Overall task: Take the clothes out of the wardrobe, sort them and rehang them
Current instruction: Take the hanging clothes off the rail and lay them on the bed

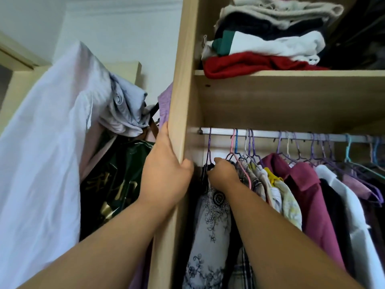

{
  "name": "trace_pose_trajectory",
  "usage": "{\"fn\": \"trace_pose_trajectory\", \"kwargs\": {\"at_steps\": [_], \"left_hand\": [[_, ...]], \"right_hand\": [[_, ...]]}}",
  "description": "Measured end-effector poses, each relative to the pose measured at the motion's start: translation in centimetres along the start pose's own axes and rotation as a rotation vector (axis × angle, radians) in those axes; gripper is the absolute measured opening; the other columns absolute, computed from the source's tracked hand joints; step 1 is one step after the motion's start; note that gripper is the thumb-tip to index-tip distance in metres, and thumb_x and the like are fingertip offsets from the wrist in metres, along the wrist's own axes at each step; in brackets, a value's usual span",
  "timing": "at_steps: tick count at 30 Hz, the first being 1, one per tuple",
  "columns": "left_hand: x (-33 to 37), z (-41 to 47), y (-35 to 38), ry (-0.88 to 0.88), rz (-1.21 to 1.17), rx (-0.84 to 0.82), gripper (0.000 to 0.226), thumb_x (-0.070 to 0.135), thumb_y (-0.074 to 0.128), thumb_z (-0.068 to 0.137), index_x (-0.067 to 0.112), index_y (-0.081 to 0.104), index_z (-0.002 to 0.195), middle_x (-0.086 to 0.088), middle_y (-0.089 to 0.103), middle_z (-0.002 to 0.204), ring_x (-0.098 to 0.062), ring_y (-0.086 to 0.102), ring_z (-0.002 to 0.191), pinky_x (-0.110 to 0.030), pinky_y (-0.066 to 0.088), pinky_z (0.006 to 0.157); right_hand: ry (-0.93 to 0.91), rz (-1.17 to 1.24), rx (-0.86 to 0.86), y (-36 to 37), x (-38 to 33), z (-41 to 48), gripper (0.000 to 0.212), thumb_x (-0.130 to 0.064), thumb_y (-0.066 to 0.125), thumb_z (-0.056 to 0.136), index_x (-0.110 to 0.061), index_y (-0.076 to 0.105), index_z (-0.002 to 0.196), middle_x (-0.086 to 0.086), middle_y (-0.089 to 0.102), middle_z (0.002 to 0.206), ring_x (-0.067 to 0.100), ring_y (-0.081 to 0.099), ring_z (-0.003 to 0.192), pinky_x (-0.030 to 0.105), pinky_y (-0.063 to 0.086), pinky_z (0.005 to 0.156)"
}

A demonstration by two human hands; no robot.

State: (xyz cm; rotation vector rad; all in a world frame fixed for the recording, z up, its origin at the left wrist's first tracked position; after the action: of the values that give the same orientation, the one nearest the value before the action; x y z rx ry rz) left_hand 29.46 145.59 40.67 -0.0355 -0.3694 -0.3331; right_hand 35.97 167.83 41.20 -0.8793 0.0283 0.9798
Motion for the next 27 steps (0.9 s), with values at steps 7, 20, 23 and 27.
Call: {"fn": "trace_pose_trajectory", "kwargs": {"at_steps": [7,20,23,27], "left_hand": [[0.7,-0.2,-0.3,0.057,-0.009,0.026,0.079,0.034,0.054,0.067,0.033,0.028,0.142,0.02,0.048,0.107,-0.003,0.046,0.099,-0.005,0.028,0.067],[0.3,-0.6,-0.3,0.021,-0.021,-0.009,0.082,0.031,0.06,0.074,0.035,0.022,0.147,0.011,0.057,0.129,-0.01,0.055,0.109,-0.013,0.035,0.083],[0.2,-0.6,-0.5,0.009,0.021,0.006,0.082,0.023,0.065,0.08,0.03,0.02,0.149,0.007,0.056,0.127,-0.016,0.054,0.108,-0.011,0.03,0.075],[0.6,-0.8,-0.4,-0.039,0.094,-0.02,0.083,0.022,0.064,0.083,0.029,0.014,0.15,0.0,0.051,0.137,-0.024,0.052,0.115,-0.022,0.036,0.082]], "right_hand": [[0.086,0.057,-0.035,1.4,1.2,2.0,0.025,-0.024,0.05,0.094,0.0,0.058,0.097,0.019,0.064,0.102,0.034,0.06,0.096,0.028,0.041,0.069],[0.017,0.19,0.193,-6.4,-0.2,0.4,0.02,-0.019,0.049,0.091,-0.004,0.064,0.091,0.017,0.064,0.089,0.033,0.059,0.081,0.026,0.041,0.064],[-0.036,0.122,0.22,-8.7,-0.1,-1.9,0.015,-0.02,0.049,0.09,-0.014,0.06,0.082,0.01,0.06,0.079,0.027,0.052,0.069,0.023,0.033,0.052],[-0.131,0.146,0.252,-12.6,1.7,-6.2,0.017,-0.02,0.053,0.09,-0.011,0.068,0.09,0.003,0.063,0.068,0.02,0.056,0.057,0.025,0.039,0.049]]}}
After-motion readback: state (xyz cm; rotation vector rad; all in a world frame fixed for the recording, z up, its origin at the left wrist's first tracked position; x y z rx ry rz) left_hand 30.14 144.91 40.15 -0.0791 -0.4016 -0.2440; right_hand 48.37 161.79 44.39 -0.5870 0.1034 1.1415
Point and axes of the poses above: each hand's wrist, its own z-axis towards the middle knuckle, its own y-axis out of the palm, x = y × z, the point moved 9 cm from there along z, towards the middle knuckle
